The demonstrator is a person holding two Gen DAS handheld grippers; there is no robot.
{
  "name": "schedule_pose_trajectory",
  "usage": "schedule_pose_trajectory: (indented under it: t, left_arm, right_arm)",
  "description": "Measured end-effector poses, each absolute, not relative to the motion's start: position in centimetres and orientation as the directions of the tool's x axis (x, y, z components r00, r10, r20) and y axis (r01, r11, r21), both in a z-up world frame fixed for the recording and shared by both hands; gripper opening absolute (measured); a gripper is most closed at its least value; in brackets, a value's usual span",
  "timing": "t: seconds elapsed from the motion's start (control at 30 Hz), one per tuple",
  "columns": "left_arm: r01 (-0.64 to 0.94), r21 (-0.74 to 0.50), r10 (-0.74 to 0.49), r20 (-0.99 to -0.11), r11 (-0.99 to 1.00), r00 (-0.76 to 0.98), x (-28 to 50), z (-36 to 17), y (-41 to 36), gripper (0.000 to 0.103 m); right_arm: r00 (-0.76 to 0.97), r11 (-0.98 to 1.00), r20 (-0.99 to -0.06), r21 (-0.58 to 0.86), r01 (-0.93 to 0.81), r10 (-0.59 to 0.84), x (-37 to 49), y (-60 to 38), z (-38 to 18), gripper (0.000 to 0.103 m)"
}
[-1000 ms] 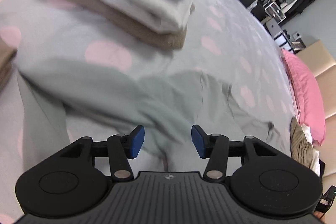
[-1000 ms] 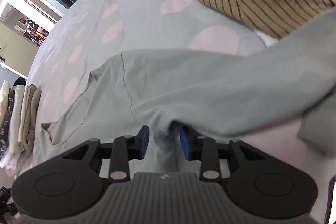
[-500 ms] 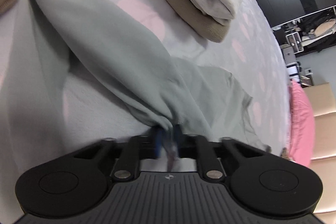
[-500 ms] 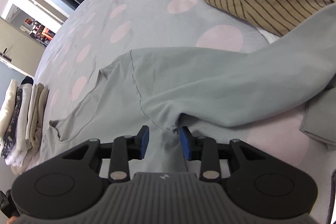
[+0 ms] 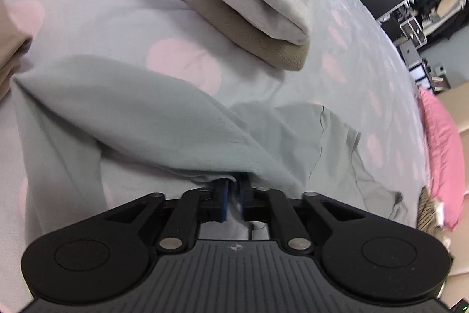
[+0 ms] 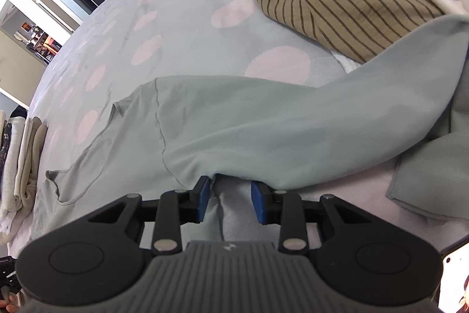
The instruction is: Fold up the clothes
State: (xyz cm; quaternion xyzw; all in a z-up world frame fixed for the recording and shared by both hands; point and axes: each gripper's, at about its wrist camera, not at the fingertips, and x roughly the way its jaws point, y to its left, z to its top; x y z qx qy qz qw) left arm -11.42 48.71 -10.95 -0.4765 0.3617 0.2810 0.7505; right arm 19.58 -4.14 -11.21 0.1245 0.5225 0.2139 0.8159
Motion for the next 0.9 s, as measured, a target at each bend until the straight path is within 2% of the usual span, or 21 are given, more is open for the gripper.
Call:
schedule_pose_trajectory:
  t: [0.07,0.13,0.27,0.43,0.63,0.9]
  left_arm:
    - [-0.762,-0.519,0.058,-0.811,0.387,0.582,-11.9,-10.4,48.6,0.04]
    - [-0.749,-0.521,0.048,-0.808,0.409,0.587,-12.4,-9.2,48.1,0.051]
    - [-0.74,-0.489,0.038,-0.822,0.462,0.568,-13.7,-6.9,47.4,0.053]
    - [-0.765,-0.344,0.092,-0.882,0.544,0.462,-16.0,-5.2,46.6,0.054]
    - [-0.816,-0.245,0.124,-0.926,0.523,0.357,-20.1,-6.2,46.2,0.054]
    - [-0.825,-0.194,0.044,-0.966,0.531,0.256,-23.1,-9.5,44.1,0.054]
  right_arm:
    - [0.359,0.871,-0.794,0.431,-0.236,0.49,19.1,-3.9,-10.8,0.035]
    - [0.355,0.864,-0.789,0.435,-0.252,0.501,18.7,-3.6,-10.3,0.035]
    - [0.347,0.85,-0.779,0.444,-0.285,0.523,17.8,-3.1,-9.4,0.035]
    - [0.331,0.829,-0.766,0.458,-0.321,0.551,16.4,-2.6,-8.3,0.036]
    - [0.31,0.811,-0.755,0.487,-0.325,0.578,14.2,-3.0,-7.8,0.036]
    - [0.3,0.806,-0.755,0.492,-0.329,0.583,12.3,-2.8,-7.6,0.036]
